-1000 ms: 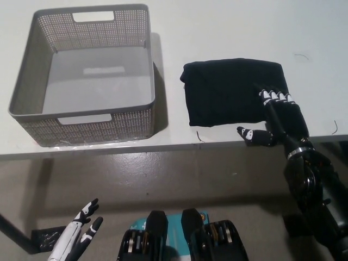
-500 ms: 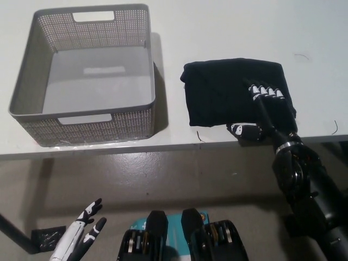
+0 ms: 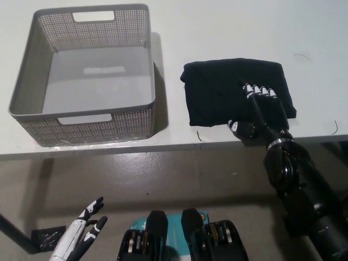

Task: Use the right hand to pick up a t shirt on the right hand side and place it into a contianer on the left side

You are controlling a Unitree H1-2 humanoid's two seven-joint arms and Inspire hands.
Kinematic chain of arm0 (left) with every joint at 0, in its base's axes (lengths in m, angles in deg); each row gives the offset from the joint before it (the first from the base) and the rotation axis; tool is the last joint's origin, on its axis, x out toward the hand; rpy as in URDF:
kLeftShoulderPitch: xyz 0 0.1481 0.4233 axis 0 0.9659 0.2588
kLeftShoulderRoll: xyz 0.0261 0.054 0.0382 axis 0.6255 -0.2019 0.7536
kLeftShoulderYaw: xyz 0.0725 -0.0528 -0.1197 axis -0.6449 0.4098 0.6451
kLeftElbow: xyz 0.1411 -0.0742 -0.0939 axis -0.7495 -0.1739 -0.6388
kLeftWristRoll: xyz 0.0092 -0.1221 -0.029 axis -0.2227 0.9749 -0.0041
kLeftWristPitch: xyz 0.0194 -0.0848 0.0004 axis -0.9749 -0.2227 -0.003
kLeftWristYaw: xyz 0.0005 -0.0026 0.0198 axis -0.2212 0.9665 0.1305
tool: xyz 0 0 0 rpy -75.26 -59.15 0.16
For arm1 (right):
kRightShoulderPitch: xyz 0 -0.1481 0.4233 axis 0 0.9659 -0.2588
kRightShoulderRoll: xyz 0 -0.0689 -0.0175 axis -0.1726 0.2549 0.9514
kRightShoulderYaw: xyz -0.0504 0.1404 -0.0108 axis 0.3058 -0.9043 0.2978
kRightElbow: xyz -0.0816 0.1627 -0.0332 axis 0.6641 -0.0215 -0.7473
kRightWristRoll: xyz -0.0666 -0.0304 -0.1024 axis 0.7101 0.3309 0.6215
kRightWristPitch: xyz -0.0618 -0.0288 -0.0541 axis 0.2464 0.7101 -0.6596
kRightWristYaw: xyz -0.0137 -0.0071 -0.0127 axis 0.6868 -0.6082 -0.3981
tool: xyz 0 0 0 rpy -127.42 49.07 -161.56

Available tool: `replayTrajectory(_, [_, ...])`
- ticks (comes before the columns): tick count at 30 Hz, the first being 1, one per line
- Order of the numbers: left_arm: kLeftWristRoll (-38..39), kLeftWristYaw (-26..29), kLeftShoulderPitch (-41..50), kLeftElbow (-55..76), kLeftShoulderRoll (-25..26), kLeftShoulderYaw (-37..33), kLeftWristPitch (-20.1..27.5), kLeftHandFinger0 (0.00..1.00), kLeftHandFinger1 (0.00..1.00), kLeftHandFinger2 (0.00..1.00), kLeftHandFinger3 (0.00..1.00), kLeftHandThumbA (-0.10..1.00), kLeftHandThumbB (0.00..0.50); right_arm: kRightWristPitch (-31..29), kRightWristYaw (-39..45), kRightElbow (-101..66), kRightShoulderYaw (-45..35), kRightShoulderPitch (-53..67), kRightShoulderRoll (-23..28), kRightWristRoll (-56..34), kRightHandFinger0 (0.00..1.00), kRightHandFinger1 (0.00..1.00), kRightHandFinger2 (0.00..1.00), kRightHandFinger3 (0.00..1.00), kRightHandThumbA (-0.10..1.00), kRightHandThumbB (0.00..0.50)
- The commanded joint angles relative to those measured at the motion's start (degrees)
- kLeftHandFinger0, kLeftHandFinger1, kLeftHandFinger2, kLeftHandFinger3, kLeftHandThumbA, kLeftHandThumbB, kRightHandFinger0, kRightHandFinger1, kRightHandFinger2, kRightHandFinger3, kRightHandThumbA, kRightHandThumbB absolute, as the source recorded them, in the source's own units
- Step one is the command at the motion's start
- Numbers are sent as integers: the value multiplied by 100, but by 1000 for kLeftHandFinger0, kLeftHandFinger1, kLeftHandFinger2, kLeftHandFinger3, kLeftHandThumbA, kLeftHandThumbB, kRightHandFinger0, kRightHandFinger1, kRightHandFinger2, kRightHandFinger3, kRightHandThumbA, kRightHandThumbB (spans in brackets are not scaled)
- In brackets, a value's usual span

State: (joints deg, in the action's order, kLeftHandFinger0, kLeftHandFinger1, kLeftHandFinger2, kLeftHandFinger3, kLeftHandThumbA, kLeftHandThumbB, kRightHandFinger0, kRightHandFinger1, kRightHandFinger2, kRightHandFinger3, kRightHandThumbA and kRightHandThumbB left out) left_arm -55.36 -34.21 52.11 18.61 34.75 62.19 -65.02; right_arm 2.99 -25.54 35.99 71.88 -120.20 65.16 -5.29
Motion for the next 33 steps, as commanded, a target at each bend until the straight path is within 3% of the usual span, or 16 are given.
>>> replayTrajectory(1, [196, -50, -126, 147, 59, 61, -42, 900, 1000, 1000, 1000, 1000, 483, -1427, -1645, 500, -513, -472, -251, -751, 804, 758, 810, 798, -100, 236])
replayTrajectory(2, [220, -39, -117, 153, 60, 74, 7, 891, 994, 1000, 1000, 1000, 490, -1577, -1670, 593, -573, -500, -282, -829, 687, 637, 705, 693, -100, 211])
replayTrajectory(3, [254, -80, -86, 223, 62, 81, -84, 906, 1000, 1000, 1000, 1000, 500, -1680, -1615, 589, -664, -484, -292, -950, 596, 556, 631, 607, -100, 240])
replayTrajectory(8, [314, -78, -78, 243, 31, 109, -107, 885, 997, 1000, 1000, 1000, 500, -2055, -1944, 798, -682, -547, -233, -851, 658, 521, 565, 578, -100, 288])
replayTrajectory(13, [359, -97, -58, 271, 2, 132, -156, 883, 998, 1000, 1000, 1000, 500, -2403, -2160, 963, -686, -567, -218, -910, 659, 532, 556, 594, -100, 269])
replayTrajectory(20, [371, -92, -52, 245, 5, 131, -63, 853, 994, 1000, 1000, 1000, 482, -2614, -2593, 1213, -631, -744, -231, -886, 576, 505, 566, 597, -100, 260])
replayTrajectory(22, [337, -96, -49, 294, 6, 120, -115, 849, 988, 1000, 1000, 1000, 493, -2506, -2697, 1164, -667, -995, -247, -889, 556, 472, 556, 583, -100, 277])
replayTrajectory(26, [317, -108, -60, 225, 22, 106, -104, 846, 984, 1000, 1000, 1000, 499, -2267, -2476, 871, -729, -1403, -267, -1010, 534, 471, 579, 617, -100, 231])
replayTrajectory(27, [312, -100, -55, 224, 6, 102, -104, 841, 979, 1000, 1000, 1000, 500, -2312, -2483, 839, -721, -1546, -266, -1016, 512, 458, 581, 617, -100, 242])
replayTrajectory(28, [313, -85, -52, 214, 0, 110, -99, 836, 973, 1000, 1000, 1000, 500, -2371, -2546, 828, -700, -1774, -286, -984, 518, 459, 582, 613, -100, 243])
replayTrajectory(31, [371, -131, -35, 239, -8, 102, -108, 841, 980, 1000, 1000, 1000, 491, -2227, -2657, 838, -633, -2187, -333, -860, 655, 452, 546, 590, -100, 266])
replayTrajectory(33, [337, -136, -47, 241, 8, 94, -138, 847, 986, 1000, 1000, 1000, 500, -2112, -2546, 809, -615, -2406, -374, -866, 608, 470, 564, 603, -100, 247])
